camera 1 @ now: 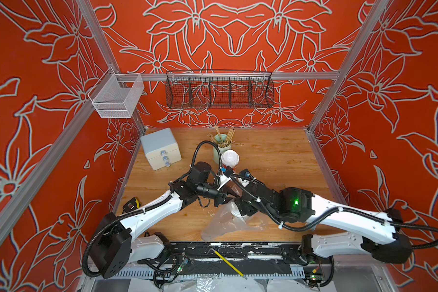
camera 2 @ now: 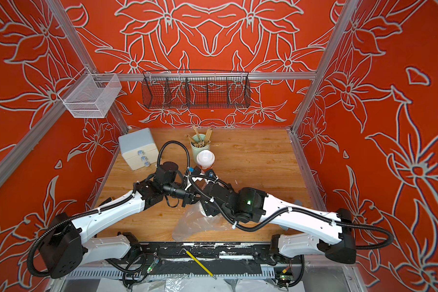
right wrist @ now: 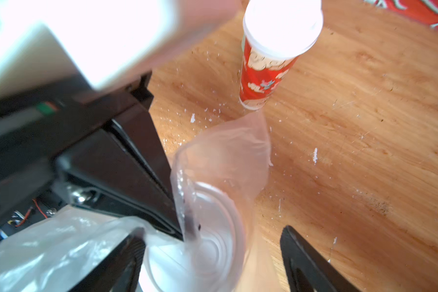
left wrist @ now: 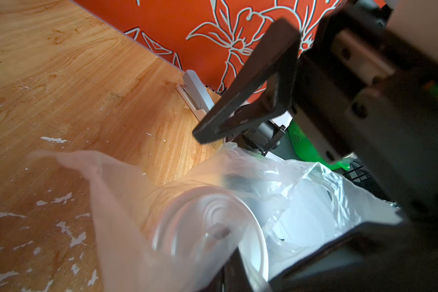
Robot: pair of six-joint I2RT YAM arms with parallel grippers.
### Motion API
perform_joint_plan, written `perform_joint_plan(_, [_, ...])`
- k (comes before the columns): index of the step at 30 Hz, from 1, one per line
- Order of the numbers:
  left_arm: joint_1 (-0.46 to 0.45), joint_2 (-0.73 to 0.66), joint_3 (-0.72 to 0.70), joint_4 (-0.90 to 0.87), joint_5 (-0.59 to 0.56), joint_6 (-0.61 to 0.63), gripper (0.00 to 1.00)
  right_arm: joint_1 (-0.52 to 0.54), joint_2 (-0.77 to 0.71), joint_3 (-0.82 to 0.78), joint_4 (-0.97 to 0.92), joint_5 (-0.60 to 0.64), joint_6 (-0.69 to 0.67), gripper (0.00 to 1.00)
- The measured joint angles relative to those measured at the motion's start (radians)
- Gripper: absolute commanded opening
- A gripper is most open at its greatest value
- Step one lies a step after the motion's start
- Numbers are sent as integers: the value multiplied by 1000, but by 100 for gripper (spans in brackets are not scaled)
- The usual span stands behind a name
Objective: Pack milk tea into plastic carrier bags
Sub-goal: Place the milk tea cup in the plastic carrier bag.
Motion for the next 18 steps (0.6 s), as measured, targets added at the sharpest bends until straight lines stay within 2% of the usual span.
perform_joint_plan(8, [-6,-38,-17,-8,-29,0,0,0,-98,-20,23,26,0,85])
perform_joint_plan(18, [-11,-131,-47,-10,-92,-8,0,-25,-126,-30,33,56,0,84])
